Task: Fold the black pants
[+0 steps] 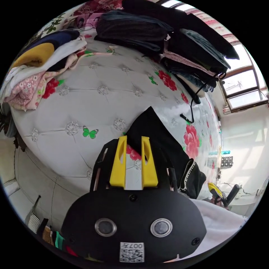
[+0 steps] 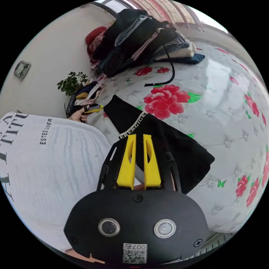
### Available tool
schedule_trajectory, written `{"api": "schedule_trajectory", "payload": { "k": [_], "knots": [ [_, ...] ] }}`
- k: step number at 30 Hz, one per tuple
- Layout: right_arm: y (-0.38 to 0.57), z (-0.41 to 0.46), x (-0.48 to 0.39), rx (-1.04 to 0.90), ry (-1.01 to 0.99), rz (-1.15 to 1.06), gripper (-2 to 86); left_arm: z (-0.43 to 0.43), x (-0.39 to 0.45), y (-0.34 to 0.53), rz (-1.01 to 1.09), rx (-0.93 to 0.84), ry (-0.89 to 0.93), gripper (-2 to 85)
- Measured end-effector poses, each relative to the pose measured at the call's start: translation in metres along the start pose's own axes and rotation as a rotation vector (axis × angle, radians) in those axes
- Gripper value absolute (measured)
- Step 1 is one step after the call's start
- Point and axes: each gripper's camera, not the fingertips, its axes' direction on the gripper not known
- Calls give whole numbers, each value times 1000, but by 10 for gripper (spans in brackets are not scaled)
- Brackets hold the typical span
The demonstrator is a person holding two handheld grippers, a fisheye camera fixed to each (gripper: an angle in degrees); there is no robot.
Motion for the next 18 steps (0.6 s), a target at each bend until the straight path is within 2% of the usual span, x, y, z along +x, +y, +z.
{"api": "schedule_trajectory", "payload": {
  "k": [2, 5, 9, 10, 13, 16, 18],
  "knots": [
    [15, -18, 25, 79, 15, 106, 41, 0, -3, -1, 12, 15, 3, 97],
    [33, -26, 50, 131, 7, 219, 40, 26, -2, -9, 11, -82, 35, 115],
    [48, -28, 70, 183, -41, 307, 31, 47, 34, -2, 133, -106, -269, 64],
    [51, -30, 76, 205, -59, 328, 26, 49, 40, 0, 174, -109, -263, 49],
    [60, -36, 88, 250, -57, 360, 18, 56, 51, 2, 237, -167, -217, 17],
    [70, -47, 101, 285, -43, 382, 15, 40, 59, 3, 256, -130, 15, 5],
    [79, -56, 112, 315, -22, 405, 17, 14, 90, 7, 364, -74, 178, 1]
  ]
}}
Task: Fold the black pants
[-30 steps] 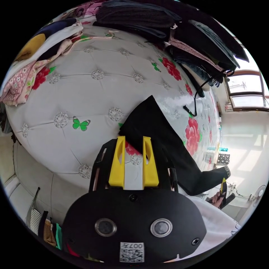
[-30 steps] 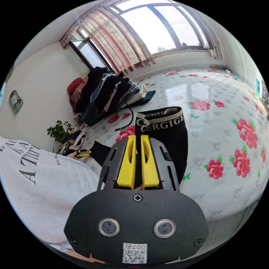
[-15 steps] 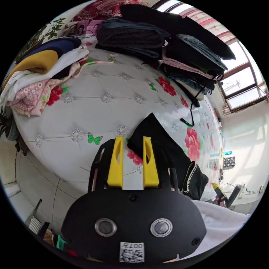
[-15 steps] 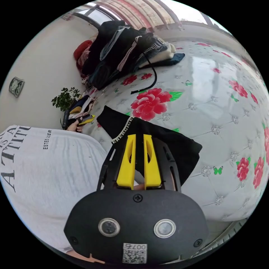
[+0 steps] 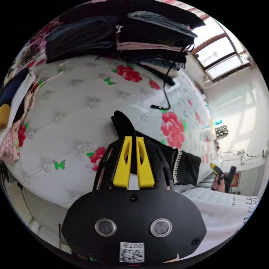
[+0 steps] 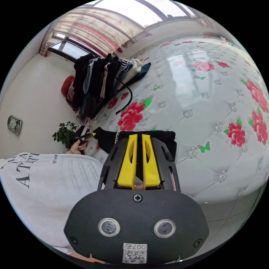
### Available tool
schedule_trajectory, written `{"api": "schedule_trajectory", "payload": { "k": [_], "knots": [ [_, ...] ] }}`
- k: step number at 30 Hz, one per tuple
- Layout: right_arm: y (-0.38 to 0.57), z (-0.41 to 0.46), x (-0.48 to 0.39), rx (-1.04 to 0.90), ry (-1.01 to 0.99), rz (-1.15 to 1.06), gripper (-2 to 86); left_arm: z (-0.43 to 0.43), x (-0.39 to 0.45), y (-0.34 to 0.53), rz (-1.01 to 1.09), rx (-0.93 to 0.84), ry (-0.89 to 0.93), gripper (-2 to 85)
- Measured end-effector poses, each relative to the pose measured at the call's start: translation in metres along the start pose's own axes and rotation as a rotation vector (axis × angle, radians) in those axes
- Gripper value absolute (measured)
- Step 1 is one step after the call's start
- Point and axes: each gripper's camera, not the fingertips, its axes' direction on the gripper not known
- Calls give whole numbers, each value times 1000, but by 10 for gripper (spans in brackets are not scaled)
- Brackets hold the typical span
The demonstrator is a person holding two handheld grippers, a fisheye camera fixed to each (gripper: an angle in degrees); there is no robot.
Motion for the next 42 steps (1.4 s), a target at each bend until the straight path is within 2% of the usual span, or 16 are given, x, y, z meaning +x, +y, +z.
{"api": "schedule_trajectory", "payload": {
  "k": [1, 5, 6, 8, 10, 12, 16, 18, 20, 25, 27, 29, 33, 37, 40, 42],
  "knots": [
    [1, -8, 10, 20, 8, 18, 20, -5, 12, -2, 38, 11, 35, 1],
    [8, -31, 45, 90, 24, 93, 38, -29, 129, -8, 394, 38, 365, 4],
    [8, -34, 50, 97, 26, 103, 41, -28, 169, -3, 521, 16, 448, 9],
    [12, -40, 68, 124, 22, 142, 54, -11, 219, 9, 646, -66, 551, 20],
    [14, -40, 81, 135, 7, 175, 64, 23, 251, 19, 678, -203, 627, 47],
    [17, -36, 92, 129, -12, 196, 74, 69, 262, 29, 676, -341, 540, 78],
    [31, -23, 114, 85, -26, 253, 97, 95, 226, 34, 596, -396, 385, 92],
    [38, -14, 125, 54, -32, 279, 104, 108, 188, 39, 501, -437, 250, 106],
    [44, 4, 138, -6, -36, 313, 108, 120, 163, 45, 415, -482, 206, 118],
    [39, 52, 144, -123, -29, 303, 93, 168, 143, 69, 288, -626, 240, 129],
    [34, 64, 139, -130, 23, 292, 82, 177, 153, 69, 340, -619, 187, 91],
    [23, 83, 134, -197, 36, 264, 67, 184, 158, 67, 362, -650, 222, 58],
    [2, 97, 115, -209, -34, 177, 55, 161, 155, 45, 374, -570, 381, 39],
    [-50, 99, 77, -118, -231, 105, 50, 103, 147, 5, 385, -432, 466, 35],
    [-111, 105, 20, -47, -345, -34, 49, 26, 133, -52, 459, -293, 500, 35],
    [-156, 108, -25, -14, -408, -141, 49, -53, 119, -109, 533, -136, 463, 36]
  ]
}}
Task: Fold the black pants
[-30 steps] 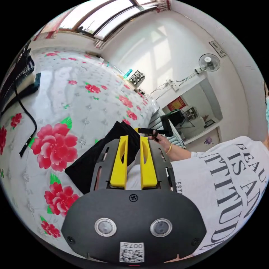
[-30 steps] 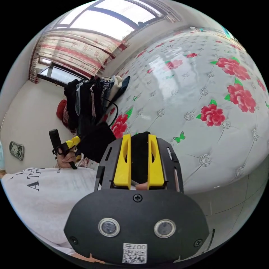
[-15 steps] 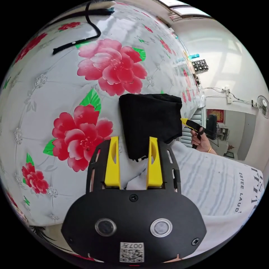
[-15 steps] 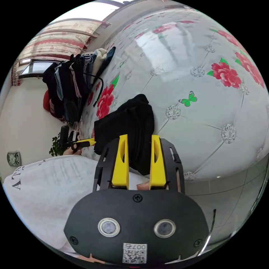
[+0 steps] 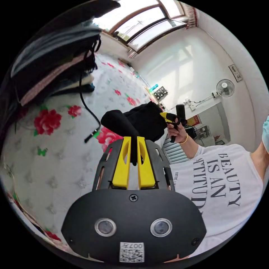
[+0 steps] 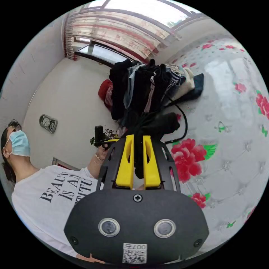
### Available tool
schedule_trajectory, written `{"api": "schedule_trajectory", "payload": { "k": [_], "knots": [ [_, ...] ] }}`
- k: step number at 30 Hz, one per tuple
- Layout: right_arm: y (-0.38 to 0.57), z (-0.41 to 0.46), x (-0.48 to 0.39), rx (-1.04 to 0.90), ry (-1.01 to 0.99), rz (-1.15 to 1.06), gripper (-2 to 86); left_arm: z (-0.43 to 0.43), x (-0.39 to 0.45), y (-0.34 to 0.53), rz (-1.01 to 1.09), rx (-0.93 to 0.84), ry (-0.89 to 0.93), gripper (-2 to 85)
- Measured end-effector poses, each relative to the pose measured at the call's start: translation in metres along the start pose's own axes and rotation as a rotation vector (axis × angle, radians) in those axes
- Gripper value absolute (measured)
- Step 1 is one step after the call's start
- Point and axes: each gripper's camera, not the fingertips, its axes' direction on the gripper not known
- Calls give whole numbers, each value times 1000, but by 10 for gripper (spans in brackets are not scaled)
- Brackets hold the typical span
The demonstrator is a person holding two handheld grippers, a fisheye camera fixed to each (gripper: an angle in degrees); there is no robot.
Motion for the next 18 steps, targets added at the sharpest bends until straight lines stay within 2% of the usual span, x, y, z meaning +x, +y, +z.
{"api": "schedule_trajectory", "payload": {
  "k": [5, 9, 12, 15, 18],
  "knots": [
    [-155, 68, -134, 98, -119, -320, 51, -179, 3, -89, 99, 250, -239, 41],
    [-239, 129, -209, 202, -120, -416, 55, -279, -10, -157, 43, 419, -501, 56],
    [-289, 188, -224, 266, -35, -345, 55, -297, -46, -174, -81, 459, -722, 75],
    [-279, 240, -225, 328, 142, -396, 52, -269, -81, -139, -108, 449, -723, 85],
    [-223, 294, -221, 255, 280, -572, 51, -203, -103, -63, -106, 381, -785, 85]
  ]
}}
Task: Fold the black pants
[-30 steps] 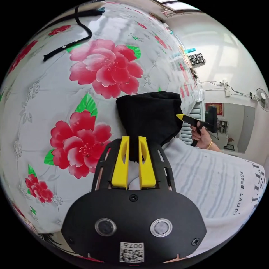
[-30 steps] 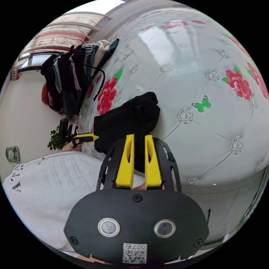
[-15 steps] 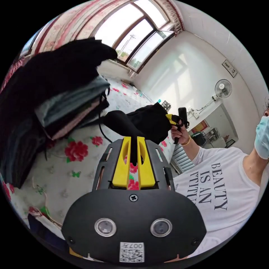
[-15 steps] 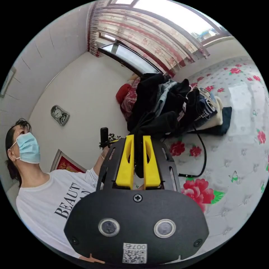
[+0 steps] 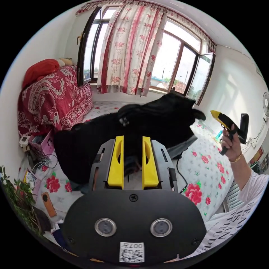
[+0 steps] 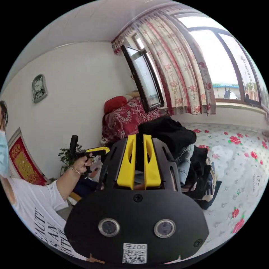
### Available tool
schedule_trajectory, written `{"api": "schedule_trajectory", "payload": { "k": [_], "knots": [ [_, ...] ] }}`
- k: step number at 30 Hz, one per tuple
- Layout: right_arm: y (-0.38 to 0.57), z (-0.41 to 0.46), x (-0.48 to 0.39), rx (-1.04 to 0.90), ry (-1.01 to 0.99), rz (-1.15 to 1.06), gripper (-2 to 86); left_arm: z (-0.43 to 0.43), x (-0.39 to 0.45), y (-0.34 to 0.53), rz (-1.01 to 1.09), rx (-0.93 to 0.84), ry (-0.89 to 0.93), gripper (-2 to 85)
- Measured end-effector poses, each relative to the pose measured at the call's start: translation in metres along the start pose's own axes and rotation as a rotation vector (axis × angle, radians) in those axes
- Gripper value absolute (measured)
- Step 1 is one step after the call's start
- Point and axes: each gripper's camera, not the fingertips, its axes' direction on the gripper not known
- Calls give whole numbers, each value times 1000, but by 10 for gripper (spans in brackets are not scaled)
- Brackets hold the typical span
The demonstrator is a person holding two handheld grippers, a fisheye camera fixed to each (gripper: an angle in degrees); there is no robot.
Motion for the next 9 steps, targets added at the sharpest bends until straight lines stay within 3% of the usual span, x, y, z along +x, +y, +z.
{"api": "schedule_trajectory", "payload": {
  "k": [4, 9],
  "knots": [
    [135, 60, -39, -340, 80, -193, 47, 35, 44, 146, -8, -204, -97, 70],
    [310, 109, -54, -859, 79, -121, 43, 35, 127, 316, -202, -600, -2, 40]
  ]
}}
